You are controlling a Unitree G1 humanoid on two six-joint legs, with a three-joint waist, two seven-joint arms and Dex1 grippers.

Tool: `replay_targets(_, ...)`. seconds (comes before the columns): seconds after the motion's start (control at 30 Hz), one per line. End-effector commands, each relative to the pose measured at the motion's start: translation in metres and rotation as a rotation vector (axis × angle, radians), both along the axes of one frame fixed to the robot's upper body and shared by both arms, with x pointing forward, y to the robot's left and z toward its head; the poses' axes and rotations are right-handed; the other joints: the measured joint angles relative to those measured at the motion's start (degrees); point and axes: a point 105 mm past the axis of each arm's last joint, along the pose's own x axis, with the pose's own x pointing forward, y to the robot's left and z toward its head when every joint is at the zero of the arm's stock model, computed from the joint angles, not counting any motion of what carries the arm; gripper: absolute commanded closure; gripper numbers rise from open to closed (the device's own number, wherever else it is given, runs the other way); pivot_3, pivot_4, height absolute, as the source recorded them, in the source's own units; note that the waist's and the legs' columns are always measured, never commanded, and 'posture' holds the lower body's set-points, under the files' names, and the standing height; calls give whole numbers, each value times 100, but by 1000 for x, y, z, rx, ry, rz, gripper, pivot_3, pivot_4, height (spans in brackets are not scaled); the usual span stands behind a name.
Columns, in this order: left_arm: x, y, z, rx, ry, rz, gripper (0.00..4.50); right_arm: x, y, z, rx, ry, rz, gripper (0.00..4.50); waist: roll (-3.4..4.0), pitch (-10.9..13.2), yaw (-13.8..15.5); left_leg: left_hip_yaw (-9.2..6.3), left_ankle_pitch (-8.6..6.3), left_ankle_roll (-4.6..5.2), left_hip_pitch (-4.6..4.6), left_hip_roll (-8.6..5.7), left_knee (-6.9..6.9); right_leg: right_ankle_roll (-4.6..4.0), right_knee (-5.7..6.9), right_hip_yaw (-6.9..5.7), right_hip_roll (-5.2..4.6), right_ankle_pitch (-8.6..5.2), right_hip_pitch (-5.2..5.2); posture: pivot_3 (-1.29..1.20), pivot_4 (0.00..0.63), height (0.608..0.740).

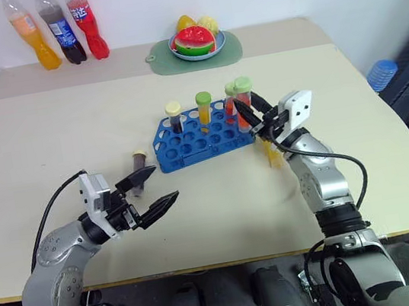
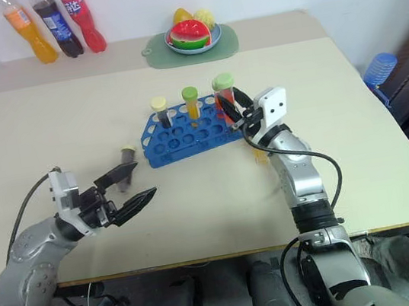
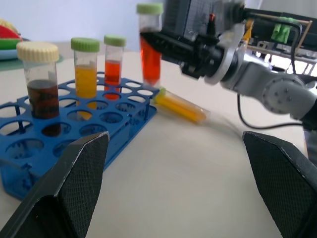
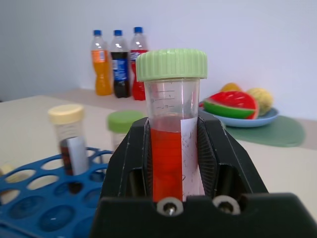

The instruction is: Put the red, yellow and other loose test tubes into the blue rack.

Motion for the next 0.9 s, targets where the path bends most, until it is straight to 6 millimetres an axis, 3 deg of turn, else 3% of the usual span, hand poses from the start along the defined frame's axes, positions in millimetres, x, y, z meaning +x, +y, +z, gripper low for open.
replay_targets(0.03, -4, 0, 11, -2, -38, 5, 0, 0, 9, 4, -14, -45, -1, 3745, 0, 0, 0, 0, 0, 0, 0, 0, 0, 0, 0, 0, 0, 0, 0, 0, 150, 740)
replay_targets(0.23, -6, 0, 11, 10, -35, 14, 0, 4, 16, 3, -1, -38, -4, 3745, 0, 0, 0, -1, 0, 0, 0, -1, 0, 0, 1, 0, 1, 0, 1, 0, 150, 740)
replay_targets(0.67, -6, -1, 12, 10, -37, 25, 0, 6, -13, 15, -14, -57, -60, 3745, 0, 0, -6, 1, 0, 0, 0, -2, 0, 0, 0, -1, 1, 0, 3, 0, 150, 740)
replay_targets(0.9, -5, -1, 12, 8, -38, 16, 0, 6, 0, 12, 3, -44, -34, 3745, 0, 0, -5, 4, 0, 0, 1, -1, 0, 0, 2, 0, 1, 0, 1, 0, 150, 740)
